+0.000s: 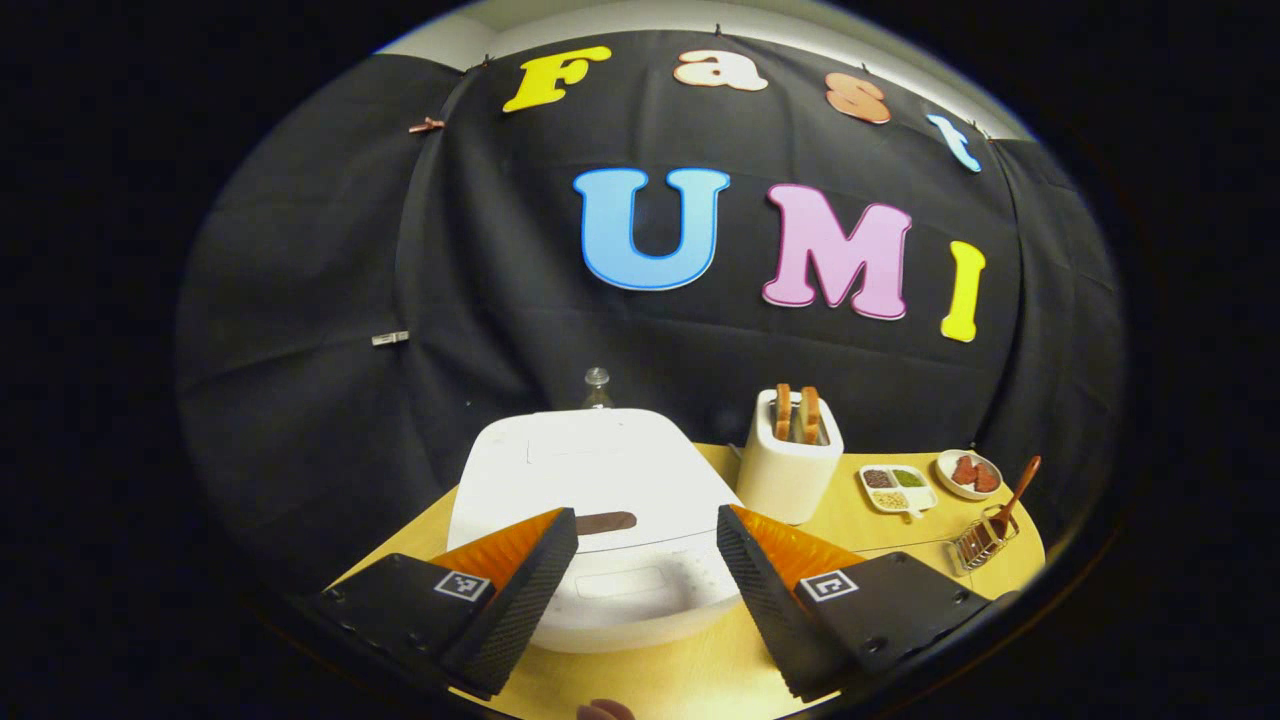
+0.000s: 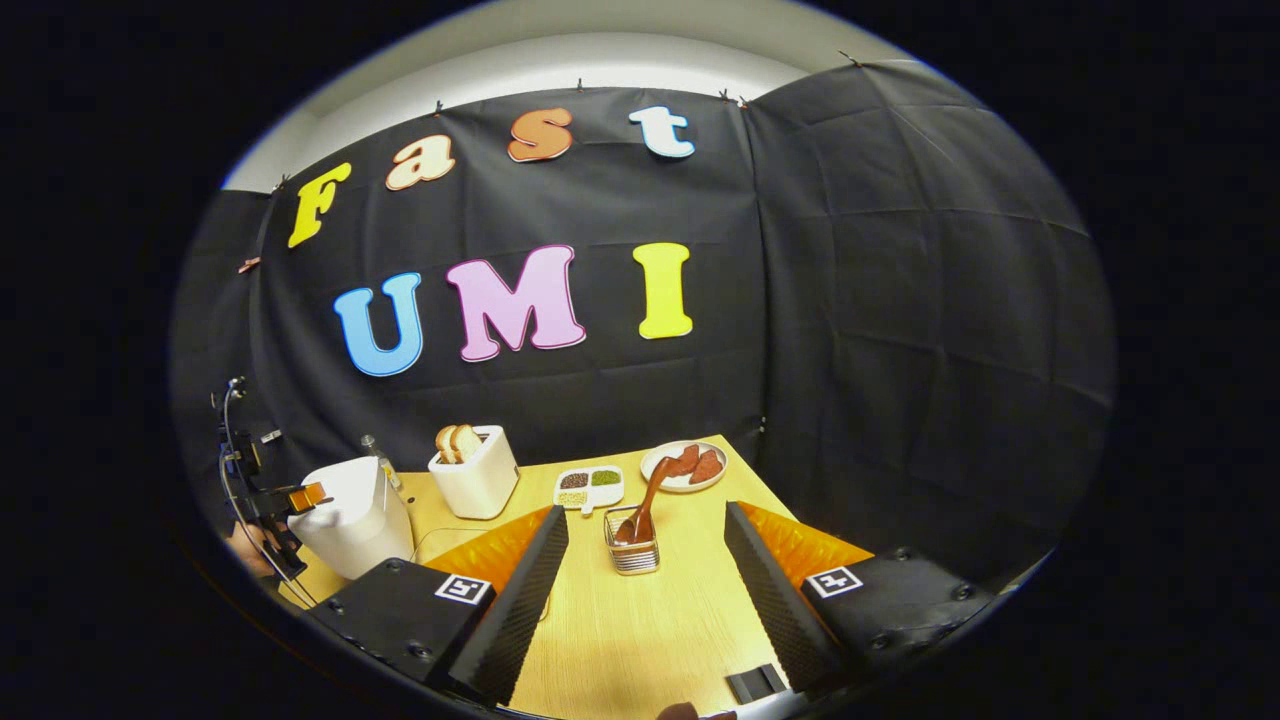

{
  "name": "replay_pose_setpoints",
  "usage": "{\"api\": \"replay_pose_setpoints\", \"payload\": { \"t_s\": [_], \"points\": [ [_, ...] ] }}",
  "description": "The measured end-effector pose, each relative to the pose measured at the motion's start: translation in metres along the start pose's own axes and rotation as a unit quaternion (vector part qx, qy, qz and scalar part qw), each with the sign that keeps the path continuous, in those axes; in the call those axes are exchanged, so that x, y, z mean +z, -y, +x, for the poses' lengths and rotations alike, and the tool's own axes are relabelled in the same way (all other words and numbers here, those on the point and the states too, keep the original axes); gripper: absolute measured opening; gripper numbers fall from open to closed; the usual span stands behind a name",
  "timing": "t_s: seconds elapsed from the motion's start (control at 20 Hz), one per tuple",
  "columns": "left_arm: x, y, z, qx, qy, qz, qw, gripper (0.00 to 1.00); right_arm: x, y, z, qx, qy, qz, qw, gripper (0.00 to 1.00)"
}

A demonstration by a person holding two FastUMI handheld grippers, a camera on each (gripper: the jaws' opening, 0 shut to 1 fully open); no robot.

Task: Close the left gripper, press the button to open the rice cooker; take a wooden spoon from the chopstick holder with the right hand, scoop a spoonful of rice and pour it into the rice cooker, then put the wooden spoon back into the chopstick holder.

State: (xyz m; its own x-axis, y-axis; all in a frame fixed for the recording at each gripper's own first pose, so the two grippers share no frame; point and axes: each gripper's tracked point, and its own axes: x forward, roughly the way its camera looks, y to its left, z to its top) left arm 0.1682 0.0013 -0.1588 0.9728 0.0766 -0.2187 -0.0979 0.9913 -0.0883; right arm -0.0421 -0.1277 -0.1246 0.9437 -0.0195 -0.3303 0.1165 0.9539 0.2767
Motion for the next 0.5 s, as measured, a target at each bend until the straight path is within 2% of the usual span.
{"api": "replay_pose_setpoints", "payload": {
  "t_s": [0.3,0.5],
  "points": [
    [0.039,0.044,-0.061,-0.097,0.047,0.044,0.993,0.96,0.029,-0.036,0.016,0.028,0.031,-0.023,0.999,0.98],
    [0.052,0.066,-0.097,-0.134,0.063,0.045,0.988,0.96,0.036,-0.065,0.021,0.045,0.048,-0.041,0.997,0.98]
  ]
}}
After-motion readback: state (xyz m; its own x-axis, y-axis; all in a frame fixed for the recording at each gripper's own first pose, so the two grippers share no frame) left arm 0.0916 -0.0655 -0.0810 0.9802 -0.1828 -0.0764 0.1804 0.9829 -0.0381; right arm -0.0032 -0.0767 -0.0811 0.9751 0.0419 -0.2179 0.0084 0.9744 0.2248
